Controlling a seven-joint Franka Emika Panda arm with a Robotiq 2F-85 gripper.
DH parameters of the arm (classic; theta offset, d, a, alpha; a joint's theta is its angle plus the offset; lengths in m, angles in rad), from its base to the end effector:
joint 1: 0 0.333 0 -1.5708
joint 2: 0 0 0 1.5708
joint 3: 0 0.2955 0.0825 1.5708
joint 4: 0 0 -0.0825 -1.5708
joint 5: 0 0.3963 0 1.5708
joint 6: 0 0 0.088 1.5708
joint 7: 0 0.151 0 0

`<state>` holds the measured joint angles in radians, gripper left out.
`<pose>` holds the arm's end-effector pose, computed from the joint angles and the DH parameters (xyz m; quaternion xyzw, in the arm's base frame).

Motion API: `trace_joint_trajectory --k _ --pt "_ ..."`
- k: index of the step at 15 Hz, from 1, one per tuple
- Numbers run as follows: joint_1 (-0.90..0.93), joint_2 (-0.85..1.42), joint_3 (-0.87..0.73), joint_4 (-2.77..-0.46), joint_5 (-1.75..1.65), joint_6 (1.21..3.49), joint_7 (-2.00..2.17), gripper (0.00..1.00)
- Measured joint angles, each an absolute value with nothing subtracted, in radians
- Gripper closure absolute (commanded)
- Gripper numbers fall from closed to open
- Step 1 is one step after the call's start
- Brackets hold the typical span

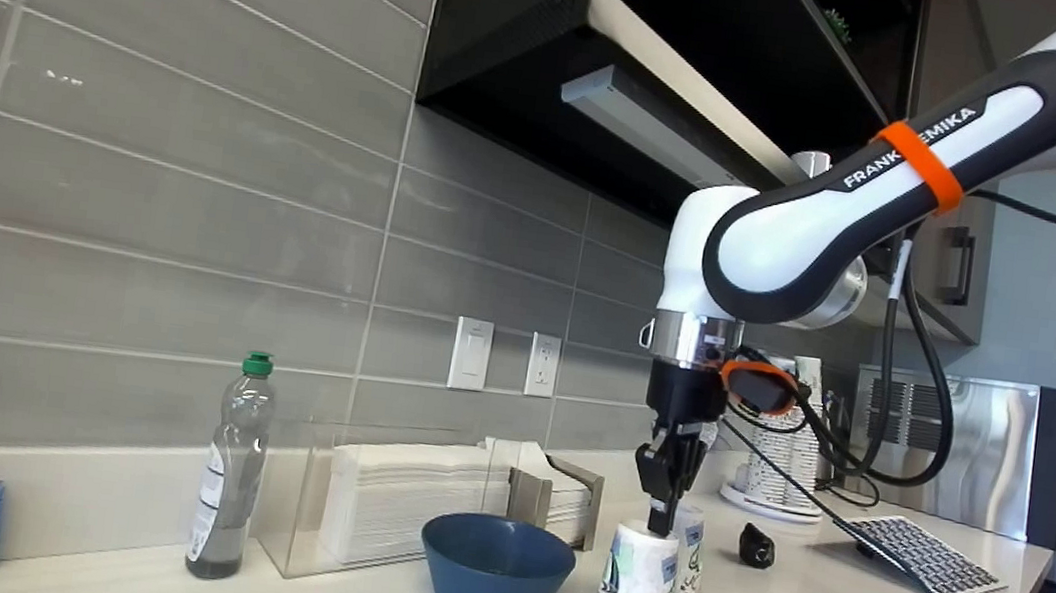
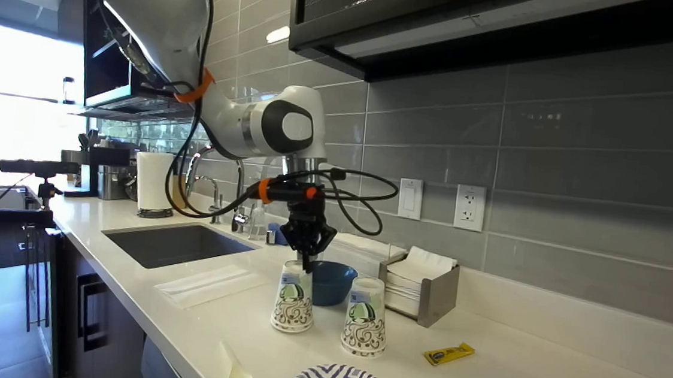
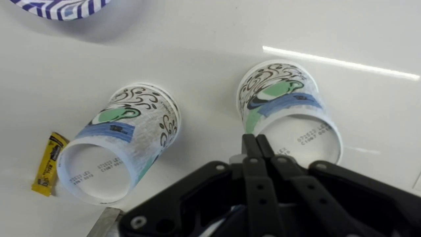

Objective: Put the second right cup on the first right cup, then put the second left cup on the first left cup

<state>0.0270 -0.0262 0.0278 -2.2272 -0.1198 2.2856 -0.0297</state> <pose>0.5438 0.0231 0.3210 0.9948 0.0794 0.0428 0.0467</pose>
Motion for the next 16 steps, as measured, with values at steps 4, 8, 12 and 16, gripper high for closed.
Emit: trace_joint_trajectory --k 4,8,12,16 --pt "0.012 -0.029 0.011 -2.226 -0.138 2.286 -0.005 1.00" --pt "0.007 -0.029 0.004 -2.226 -0.139 2.286 0.010 1.00" --pt "0.005 -0.029 0.000 -2.226 -0.139 2.296 0.020 1.00" --pt "0.002 -0.028 -0.003 -2.226 -0.139 2.305 0.046 1.00"
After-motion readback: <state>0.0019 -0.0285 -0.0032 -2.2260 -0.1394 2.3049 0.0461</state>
